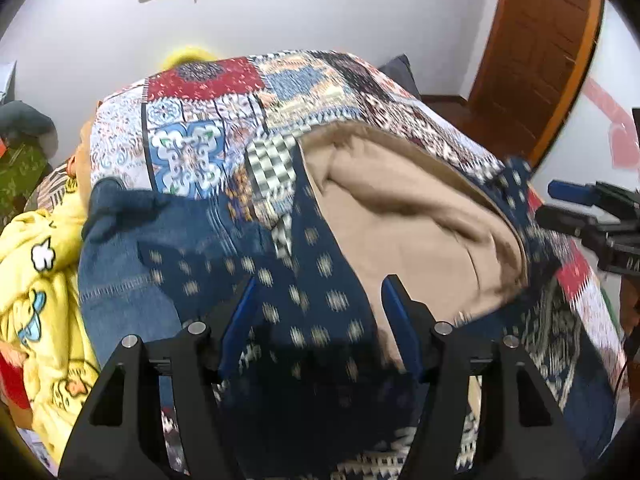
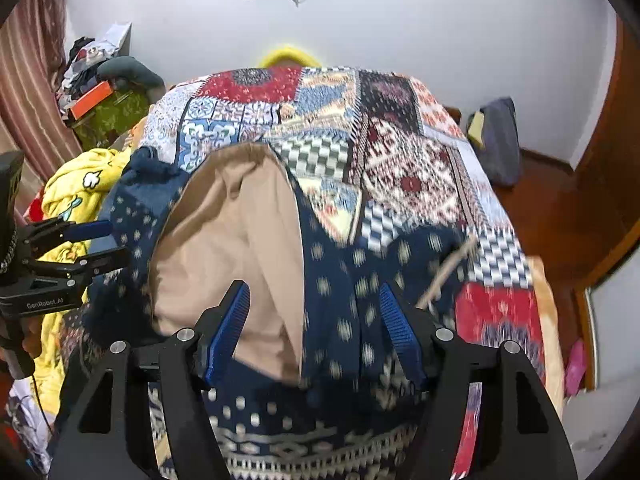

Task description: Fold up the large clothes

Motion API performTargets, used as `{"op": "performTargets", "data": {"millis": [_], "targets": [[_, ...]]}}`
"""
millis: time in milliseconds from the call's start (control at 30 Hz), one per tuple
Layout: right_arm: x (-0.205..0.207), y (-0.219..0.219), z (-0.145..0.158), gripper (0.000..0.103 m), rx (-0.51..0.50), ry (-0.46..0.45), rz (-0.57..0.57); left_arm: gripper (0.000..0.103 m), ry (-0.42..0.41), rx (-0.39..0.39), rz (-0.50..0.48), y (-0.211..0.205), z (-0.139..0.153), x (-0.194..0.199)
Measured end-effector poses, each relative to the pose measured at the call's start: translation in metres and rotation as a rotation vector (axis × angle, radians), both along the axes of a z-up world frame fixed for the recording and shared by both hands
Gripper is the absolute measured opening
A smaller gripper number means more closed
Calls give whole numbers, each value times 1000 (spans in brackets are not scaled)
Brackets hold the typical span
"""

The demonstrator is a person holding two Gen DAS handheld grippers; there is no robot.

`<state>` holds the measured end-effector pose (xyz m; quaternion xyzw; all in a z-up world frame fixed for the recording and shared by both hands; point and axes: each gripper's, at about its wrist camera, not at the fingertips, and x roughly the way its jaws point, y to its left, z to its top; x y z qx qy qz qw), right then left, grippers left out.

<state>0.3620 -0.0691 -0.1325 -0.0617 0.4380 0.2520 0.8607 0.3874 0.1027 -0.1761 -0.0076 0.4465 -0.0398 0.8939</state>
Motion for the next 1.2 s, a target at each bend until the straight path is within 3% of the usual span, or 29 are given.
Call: {"op": "performTargets", "data": {"millis": [167, 367, 467, 533, 600, 667, 733, 767, 900, 1200], "targets": [[36, 20, -25, 64, 27, 76, -5, 63, 4, -6, 36, 8, -11, 42], [69, 27, -58, 64, 103, 226, -1, 63, 58, -85, 35, 10, -38, 80], [76, 31, -63, 63, 117, 245, 10, 63, 60, -123, 10, 4, -47, 89], [76, 34, -62, 51, 111, 231, 30, 62, 56, -115, 0, -2, -51, 93], [75, 37, -60, 35, 114, 228, 56, 54, 58, -95, -5, -9, -55, 96], [72, 37, -57, 28, 119, 210, 61, 31, 67, -73, -13, -13, -58, 101], [63, 34, -48, 17, 120, 150, 61, 16, 77, -61, -33, -15, -59, 101], [62, 33, -45, 15, 118, 135, 64, 11, 76, -63, -35, -15, -57, 99], [36, 26, -22, 11, 105, 67, 67, 6, 16, -61, -59, -17, -29, 78], [-16, -1, 16, 10, 129, 59, 88, 6, -98, -20, -143, -41, 38, 7]]}}
